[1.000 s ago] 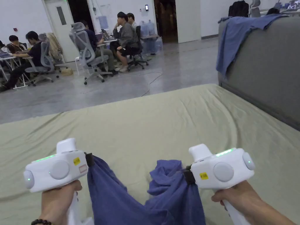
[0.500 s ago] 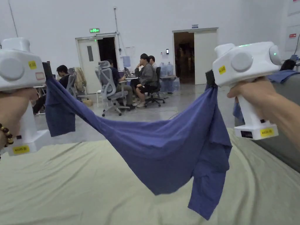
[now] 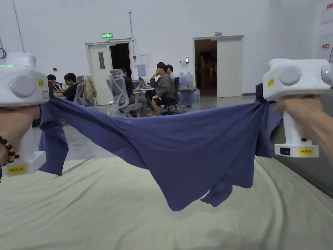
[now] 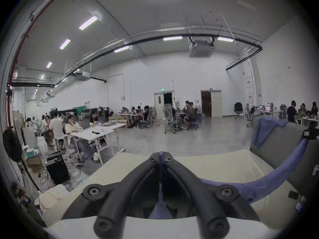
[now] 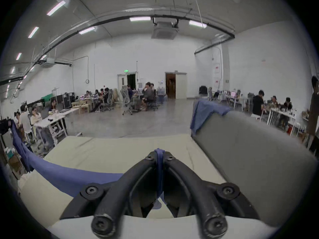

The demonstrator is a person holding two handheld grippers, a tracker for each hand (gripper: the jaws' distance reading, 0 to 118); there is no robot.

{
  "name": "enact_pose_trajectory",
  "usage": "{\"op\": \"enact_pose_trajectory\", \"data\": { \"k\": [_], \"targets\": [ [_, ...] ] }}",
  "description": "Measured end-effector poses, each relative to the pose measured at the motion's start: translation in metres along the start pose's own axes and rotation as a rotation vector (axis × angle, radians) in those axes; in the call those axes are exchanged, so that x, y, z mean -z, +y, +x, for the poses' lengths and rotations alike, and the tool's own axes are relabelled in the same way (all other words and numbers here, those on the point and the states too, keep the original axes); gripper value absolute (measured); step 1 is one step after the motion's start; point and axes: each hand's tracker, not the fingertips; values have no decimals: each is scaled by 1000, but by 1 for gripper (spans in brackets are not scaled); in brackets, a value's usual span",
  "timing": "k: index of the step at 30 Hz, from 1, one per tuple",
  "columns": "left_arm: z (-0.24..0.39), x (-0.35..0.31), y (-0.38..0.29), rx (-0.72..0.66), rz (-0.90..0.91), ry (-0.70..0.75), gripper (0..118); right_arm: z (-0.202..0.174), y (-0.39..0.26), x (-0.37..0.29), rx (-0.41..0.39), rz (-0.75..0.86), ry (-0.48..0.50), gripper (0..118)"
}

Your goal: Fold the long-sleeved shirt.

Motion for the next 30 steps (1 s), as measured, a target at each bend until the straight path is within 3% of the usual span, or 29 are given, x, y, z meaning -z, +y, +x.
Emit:
{"op": "enact_pose_trajectory", "data": {
  "k": [7, 11, 17, 21, 26, 30],
  "targets": [
    [14, 9, -133, 16, -202, -37, 0, -7, -144, 52, 14, -197, 51, 1],
    [22, -12, -176, 68, -264, -22, 0, -11, -185, 54, 5, -250, 63, 1],
    [12, -52, -198, 131, -312, 22, 0, -14, -215, 3, 5, -260, 50, 1],
    [-6, -104, -234, 84, -344, -11, 0, -8, -266, -49, -89, -268, 103, 1],
    [-34, -173, -323, 41, -532, -120, 0, 13, -362, -96, -178, -408, 143, 1],
    [-49, -189, -409, 31, -741, -131, 0, 26, -443, -88, -166, -582, 131, 1]
  ]
}}
